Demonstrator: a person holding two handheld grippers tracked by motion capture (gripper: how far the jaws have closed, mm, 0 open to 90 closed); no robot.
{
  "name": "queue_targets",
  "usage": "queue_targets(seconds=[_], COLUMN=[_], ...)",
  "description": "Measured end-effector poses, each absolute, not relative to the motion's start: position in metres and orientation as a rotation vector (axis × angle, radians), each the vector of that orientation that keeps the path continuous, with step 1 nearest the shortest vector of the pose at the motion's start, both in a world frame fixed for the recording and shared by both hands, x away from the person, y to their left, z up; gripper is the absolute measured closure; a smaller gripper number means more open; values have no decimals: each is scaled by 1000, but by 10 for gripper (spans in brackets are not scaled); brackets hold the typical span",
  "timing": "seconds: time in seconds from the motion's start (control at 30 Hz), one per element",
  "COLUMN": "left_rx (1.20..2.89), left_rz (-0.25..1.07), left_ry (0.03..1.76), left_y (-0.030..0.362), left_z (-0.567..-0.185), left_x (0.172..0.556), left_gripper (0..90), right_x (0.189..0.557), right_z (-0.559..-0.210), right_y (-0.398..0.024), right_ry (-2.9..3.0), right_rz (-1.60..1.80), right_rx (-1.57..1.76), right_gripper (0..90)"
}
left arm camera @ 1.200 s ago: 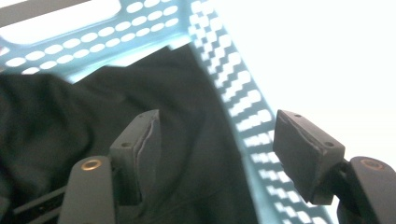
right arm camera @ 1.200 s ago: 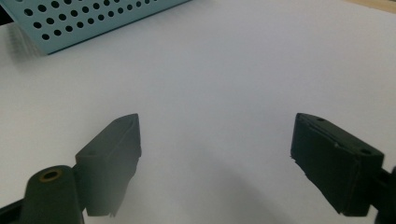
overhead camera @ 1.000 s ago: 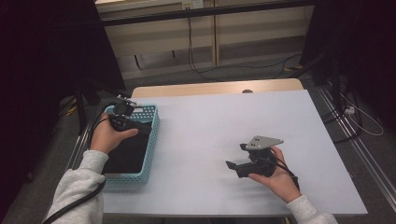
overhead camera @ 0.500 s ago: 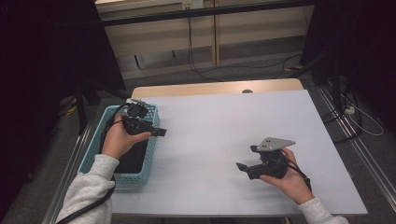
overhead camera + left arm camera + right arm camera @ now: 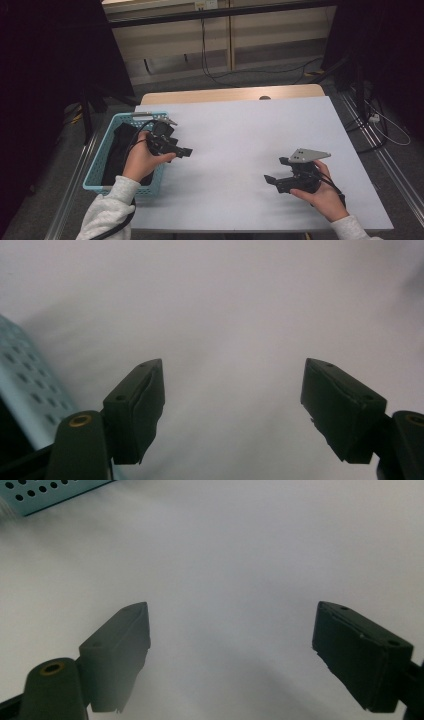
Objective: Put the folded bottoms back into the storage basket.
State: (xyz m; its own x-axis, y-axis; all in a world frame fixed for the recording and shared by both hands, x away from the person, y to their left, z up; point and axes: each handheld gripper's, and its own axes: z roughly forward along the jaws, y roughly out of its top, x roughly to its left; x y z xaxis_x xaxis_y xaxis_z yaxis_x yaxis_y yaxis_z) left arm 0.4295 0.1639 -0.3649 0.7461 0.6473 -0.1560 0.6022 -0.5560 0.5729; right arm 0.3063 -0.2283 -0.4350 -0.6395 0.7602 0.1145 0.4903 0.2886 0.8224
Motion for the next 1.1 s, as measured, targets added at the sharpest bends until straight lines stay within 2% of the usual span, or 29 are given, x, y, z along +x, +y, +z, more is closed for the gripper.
queue_targets(seconds=[0.37, 0.7, 0.9, 1.1], left_rx=[2309, 2290, 2224, 2207], left_rz=[77, 57, 4, 47], left_ry=[873, 858, 864, 877], left_y=[148, 146, 151, 156], left_z=[-376, -393, -399, -404], left_x=[408, 395, 390, 387], left_gripper=[224, 199, 191, 159], right_x=[298, 290, 288, 285], right_z=[-437, -438, -439, -438], right_y=[-239, -246, -250, -254], right_ry=[2265, 2268, 2268, 2260], right_rz=[1273, 1255, 1242, 1240], right_rx=[1158, 1165, 1169, 1190], right_gripper=[151, 151, 151, 149])
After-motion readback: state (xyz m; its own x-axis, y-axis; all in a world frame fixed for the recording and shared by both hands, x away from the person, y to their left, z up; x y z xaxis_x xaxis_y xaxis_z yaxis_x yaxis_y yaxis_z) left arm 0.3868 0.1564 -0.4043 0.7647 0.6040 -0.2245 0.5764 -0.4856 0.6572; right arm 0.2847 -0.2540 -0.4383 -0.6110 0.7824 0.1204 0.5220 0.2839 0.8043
